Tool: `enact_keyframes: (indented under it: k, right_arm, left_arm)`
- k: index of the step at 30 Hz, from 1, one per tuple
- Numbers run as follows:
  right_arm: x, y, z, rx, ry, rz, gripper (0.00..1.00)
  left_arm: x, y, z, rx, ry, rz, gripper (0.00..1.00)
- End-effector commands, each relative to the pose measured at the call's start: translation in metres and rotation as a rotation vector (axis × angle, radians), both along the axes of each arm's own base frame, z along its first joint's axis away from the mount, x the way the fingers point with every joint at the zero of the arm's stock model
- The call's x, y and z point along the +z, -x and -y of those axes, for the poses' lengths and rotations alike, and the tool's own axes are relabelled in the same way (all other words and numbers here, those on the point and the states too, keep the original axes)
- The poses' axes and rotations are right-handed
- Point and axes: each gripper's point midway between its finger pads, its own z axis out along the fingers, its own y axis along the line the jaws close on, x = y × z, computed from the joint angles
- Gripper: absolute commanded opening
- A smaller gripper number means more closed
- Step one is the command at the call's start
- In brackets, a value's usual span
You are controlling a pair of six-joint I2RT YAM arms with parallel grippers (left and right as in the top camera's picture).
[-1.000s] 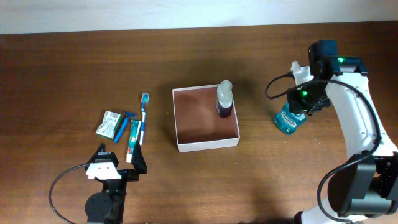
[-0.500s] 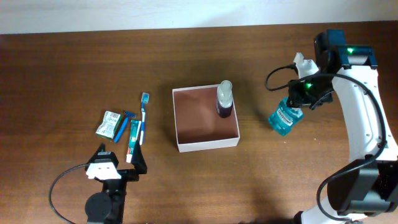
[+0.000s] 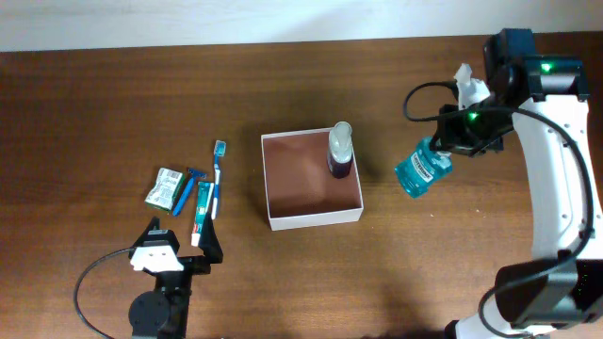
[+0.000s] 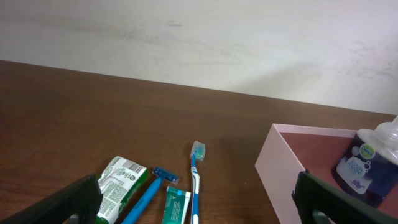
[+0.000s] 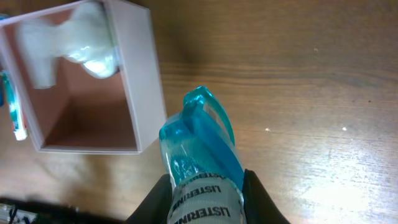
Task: Pack container
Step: 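Lift the Listerine bottle and carry it left over the pink box, then lower the Listerine bottle into the box beside the soap bottle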
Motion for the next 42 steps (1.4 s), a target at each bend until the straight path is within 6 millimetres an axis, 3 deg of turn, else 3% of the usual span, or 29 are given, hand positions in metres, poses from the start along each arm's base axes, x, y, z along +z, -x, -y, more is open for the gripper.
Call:
enact_keyframes:
  k: [1,7,22,28,42]
  right_arm:
    - [0.048,0.007,-0.033,0.07,-0.037,0.13,0.21]
    - [0.066,0.014,-0.071,0.097,-0.009,0.163,0.21]
    - [0.068,0.026,-0.134,0.123,0.144,0.252,0.22]
    - [0.064,0.023,-0.145,0.104,0.194,0.278,0.22]
    - [0.024,0.009,-0.158,0.084,0.236,0.175,0.21]
  left_arm:
    - [-0.001,0.0,-0.002,0.008,-0.016,0.004,0.99]
    - [-0.001,0.0,-0.002,0.009,-0.017,0.004,0.99]
    - [-0.001,0.0,-0.002,0.008,-0.016,0.004,0.99]
    - [0.0,0.0,-0.002,0.008,-0.016,0.005,0.99]
    - [-0.001,0.0,-0.002,0.008,-0.016,0.004,0.99]
